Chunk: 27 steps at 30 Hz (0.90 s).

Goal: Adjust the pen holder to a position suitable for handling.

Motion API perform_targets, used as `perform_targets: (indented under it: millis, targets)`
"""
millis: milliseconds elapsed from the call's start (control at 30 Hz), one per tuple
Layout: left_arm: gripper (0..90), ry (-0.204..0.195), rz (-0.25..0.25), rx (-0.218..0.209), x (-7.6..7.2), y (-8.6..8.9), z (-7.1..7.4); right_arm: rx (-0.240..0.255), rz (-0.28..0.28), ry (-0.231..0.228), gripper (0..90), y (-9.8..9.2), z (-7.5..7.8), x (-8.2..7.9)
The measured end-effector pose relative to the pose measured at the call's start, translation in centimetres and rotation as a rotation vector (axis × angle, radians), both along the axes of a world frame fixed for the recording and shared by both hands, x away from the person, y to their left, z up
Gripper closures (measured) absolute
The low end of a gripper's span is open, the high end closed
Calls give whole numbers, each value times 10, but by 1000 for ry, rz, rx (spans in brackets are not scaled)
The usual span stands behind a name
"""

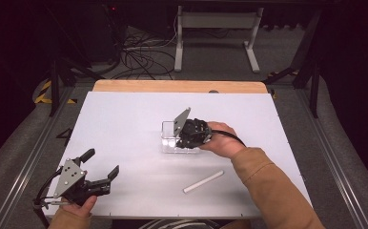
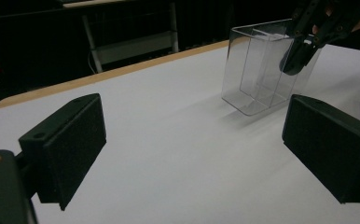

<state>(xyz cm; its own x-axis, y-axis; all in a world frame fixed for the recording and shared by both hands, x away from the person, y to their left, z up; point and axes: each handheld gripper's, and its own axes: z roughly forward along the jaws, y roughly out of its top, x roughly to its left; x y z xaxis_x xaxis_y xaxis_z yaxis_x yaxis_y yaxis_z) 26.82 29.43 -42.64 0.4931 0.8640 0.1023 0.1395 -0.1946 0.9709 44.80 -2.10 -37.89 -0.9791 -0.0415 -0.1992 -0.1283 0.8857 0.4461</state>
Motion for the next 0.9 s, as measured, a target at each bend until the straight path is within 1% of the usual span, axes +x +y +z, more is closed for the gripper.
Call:
perform_targets:
  millis: [67,100,133,200,233,300,367,500,567,667,700,833,900]
  targets:
    - [71,0,0,0,0,0,0,-15,4,8,866,5,-2,-3]
    - [71,0,-1,0,0,0,0,-15,4,8,866,5,-2,-3]
    - [71,2,-1,-2,0,0,0,-22,3,18,866,9,-5,-5]
    - [71,2,-2,-2,0,0,0,-25,-2,22,866,11,-6,-5]
    - [71,2,-2,-2,0,0,0,-28,-13,34,866,14,-8,-4]
    - [71,3,-2,-2,0,0,0,-27,-12,38,867,15,-9,-4]
    - [71,1,-2,-1,0,0,0,-38,3,44,866,17,-11,-5]
    - [71,2,-2,-1,0,0,0,-51,10,41,864,17,-13,-6]
    - [71,3,-2,-2,0,0,0,-56,-3,37,861,17,-13,-5]
    - [71,1,-2,-4,0,-1,-1,-57,-13,35,860,18,-15,-4]
    - [71,0,-5,0,1,-1,0,-55,-13,35,860,18,-15,-3]
    - [71,3,-3,-4,1,-1,-1,-50,-7,34,851,16,-16,-4]
    - [71,4,-3,-4,1,-1,-1,-50,3,14,829,16,-16,-5]
